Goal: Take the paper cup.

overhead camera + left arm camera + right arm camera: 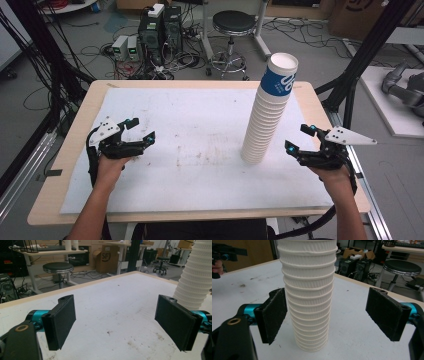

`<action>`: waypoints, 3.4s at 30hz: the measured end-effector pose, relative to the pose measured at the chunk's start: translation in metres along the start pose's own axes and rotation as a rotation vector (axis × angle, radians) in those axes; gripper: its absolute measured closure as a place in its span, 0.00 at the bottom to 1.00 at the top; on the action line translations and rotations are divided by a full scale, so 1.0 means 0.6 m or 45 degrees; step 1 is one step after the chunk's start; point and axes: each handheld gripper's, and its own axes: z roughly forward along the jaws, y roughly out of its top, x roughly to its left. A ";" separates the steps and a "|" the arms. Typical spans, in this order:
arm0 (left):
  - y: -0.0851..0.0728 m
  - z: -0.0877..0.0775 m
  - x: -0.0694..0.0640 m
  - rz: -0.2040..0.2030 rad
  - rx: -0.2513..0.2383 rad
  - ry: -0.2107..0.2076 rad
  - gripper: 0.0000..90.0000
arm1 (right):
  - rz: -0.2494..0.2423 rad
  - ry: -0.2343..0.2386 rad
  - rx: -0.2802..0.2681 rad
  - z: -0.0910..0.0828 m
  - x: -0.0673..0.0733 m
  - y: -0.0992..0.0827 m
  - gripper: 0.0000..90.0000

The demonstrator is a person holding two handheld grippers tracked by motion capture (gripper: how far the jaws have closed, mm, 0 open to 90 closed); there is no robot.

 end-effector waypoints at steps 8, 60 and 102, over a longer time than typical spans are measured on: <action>-0.001 0.002 0.003 -0.010 -0.004 0.004 0.19 | 0.010 -0.007 0.008 -0.002 -0.001 -0.007 0.20; -0.007 0.013 -0.003 -0.017 0.007 0.016 0.19 | -0.001 -0.030 -0.011 -0.018 -0.007 0.000 0.20; 0.020 0.017 -0.015 -0.023 -0.007 -0.065 0.19 | -0.074 0.108 -0.117 0.020 0.016 0.116 0.20</action>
